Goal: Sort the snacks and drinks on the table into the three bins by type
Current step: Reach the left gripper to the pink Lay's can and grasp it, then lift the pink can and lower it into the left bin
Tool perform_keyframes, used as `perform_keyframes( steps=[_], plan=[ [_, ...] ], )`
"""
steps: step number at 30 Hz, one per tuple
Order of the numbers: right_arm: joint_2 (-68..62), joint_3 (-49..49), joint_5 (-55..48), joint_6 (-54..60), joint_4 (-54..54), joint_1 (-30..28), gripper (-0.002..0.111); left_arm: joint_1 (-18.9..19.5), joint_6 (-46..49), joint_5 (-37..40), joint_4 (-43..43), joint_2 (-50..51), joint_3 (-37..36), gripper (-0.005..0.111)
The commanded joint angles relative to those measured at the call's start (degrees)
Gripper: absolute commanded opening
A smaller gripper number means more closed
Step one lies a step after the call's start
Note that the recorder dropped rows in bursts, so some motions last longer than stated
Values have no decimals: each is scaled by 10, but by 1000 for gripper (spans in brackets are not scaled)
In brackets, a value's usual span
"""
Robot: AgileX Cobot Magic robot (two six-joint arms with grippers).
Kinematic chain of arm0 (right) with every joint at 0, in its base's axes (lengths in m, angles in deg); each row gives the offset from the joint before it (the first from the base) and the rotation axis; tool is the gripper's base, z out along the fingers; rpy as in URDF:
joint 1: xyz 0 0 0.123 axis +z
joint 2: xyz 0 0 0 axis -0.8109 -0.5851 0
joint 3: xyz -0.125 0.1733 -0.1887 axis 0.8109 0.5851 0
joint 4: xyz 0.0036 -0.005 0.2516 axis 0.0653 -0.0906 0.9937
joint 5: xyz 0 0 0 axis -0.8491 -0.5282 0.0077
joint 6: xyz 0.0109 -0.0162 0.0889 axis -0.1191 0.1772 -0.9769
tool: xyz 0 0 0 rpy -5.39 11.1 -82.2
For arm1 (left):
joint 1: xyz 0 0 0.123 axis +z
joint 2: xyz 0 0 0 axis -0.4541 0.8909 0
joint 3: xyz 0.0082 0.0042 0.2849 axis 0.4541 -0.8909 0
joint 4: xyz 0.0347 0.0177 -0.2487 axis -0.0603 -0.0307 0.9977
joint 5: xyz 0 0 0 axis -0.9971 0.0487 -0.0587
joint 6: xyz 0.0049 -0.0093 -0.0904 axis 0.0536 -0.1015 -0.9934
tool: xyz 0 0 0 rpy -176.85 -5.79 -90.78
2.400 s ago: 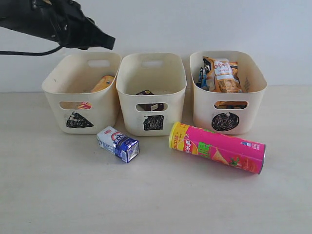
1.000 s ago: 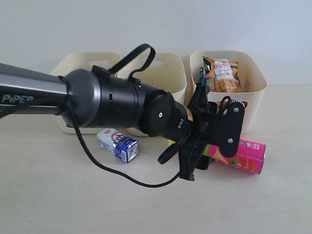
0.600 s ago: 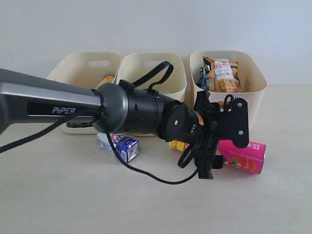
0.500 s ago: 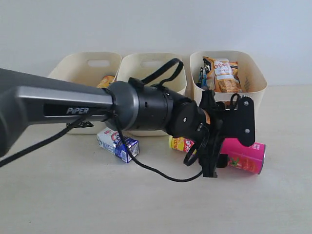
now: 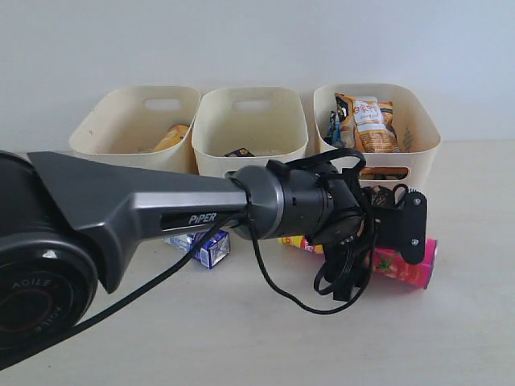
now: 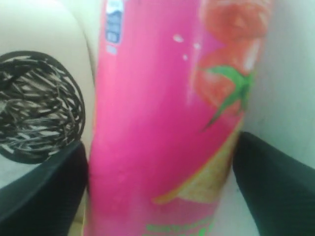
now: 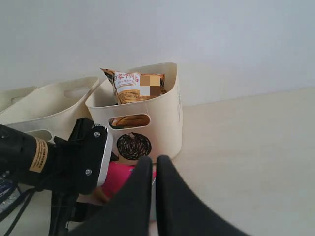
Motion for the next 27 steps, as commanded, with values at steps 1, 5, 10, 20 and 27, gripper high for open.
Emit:
perform_keyframes(
  steps=[1,5,10,20,27],
  plan=[
    [4,3,1,1,-2,-4,0,-2,-9,6,-1,4,5,62],
    [4,3,1,1,-2,-4,0,-7,-9,38,0,1,5,24],
    [4,3,1,1,-2,-4,0,-30,-9,84,0,-18,5,4],
    [4,3,-1,1,-2,-4,0,-80,-65,196,7,-90,5,4],
    [4,3,-4,1,-2,-4,0,-80,-112,247,55,-161,3,4]
  ],
)
